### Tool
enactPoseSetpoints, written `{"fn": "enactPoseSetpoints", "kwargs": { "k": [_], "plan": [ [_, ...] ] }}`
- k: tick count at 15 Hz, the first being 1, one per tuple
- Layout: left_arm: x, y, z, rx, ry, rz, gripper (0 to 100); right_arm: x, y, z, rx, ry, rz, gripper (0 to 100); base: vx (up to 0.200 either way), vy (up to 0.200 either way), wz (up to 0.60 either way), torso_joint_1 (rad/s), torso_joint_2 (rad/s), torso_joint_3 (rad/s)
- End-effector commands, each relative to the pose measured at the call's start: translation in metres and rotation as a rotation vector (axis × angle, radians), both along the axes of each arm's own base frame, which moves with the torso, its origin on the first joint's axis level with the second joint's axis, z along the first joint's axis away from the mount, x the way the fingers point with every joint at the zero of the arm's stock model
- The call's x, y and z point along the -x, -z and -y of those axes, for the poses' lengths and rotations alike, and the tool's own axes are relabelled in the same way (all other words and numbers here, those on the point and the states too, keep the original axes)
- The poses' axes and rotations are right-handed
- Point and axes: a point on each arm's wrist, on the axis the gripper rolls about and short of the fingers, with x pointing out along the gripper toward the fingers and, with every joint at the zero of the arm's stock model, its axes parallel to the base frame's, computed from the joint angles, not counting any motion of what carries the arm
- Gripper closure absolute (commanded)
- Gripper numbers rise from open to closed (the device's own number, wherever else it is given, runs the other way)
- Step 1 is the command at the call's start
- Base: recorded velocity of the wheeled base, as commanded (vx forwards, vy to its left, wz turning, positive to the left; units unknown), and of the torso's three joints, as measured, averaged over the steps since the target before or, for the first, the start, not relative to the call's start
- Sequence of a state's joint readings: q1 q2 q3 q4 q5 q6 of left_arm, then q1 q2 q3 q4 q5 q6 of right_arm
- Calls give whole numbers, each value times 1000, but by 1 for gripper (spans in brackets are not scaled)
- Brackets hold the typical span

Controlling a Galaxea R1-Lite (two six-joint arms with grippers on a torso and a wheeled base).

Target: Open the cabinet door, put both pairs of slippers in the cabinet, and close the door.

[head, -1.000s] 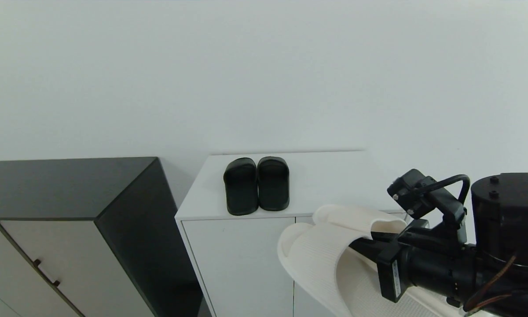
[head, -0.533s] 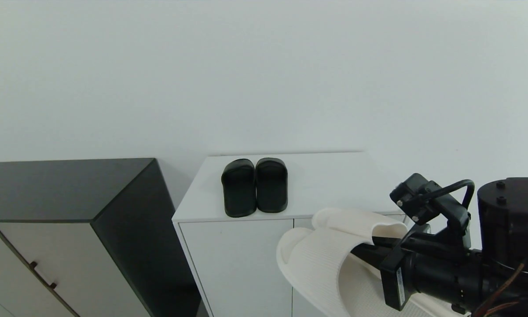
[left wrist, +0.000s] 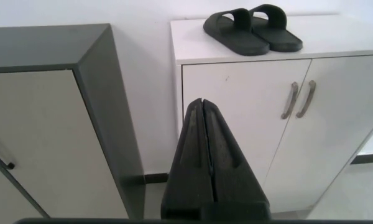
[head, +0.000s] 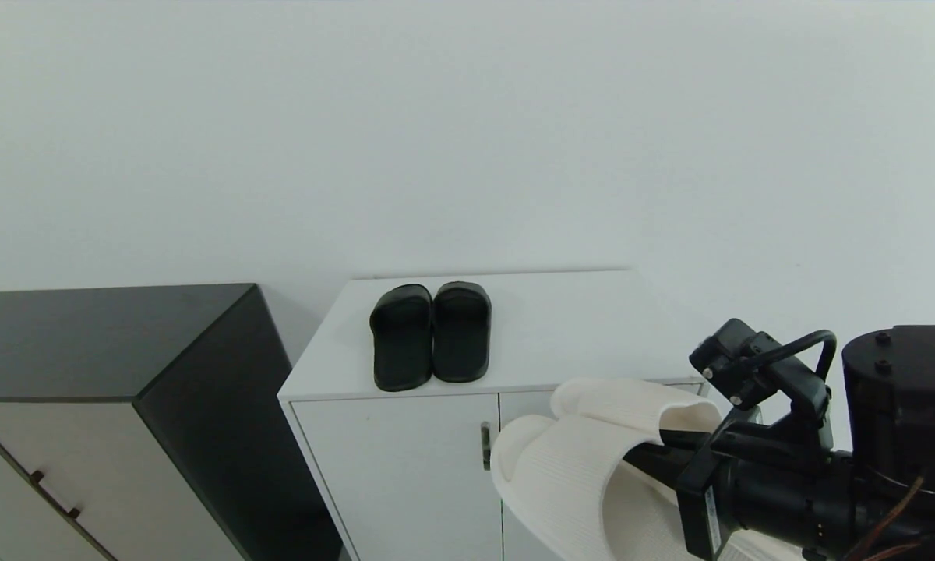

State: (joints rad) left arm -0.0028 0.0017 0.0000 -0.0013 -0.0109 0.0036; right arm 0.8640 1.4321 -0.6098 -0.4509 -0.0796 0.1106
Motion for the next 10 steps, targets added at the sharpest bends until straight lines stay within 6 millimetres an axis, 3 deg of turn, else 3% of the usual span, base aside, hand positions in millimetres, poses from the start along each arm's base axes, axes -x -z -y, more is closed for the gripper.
{"fn": "enactPoseSetpoints", "kwargs": {
  "k": [1, 7, 10],
  "plan": [
    [0, 0, 0, 1, 0, 0, 100, 0, 1, 0, 2, 1, -2, 100, 0, 0, 0, 0, 0, 0],
    [0, 0, 0, 1, -1, 0, 100, 1, 3, 0, 10, -3, -5, 100, 0, 0, 0, 0, 0, 0],
    [0, 0, 0, 1, -1, 0, 100, 3, 4, 0, 13, -9, -8, 100, 0, 0, 0, -137, 312, 172]
  ]
}}
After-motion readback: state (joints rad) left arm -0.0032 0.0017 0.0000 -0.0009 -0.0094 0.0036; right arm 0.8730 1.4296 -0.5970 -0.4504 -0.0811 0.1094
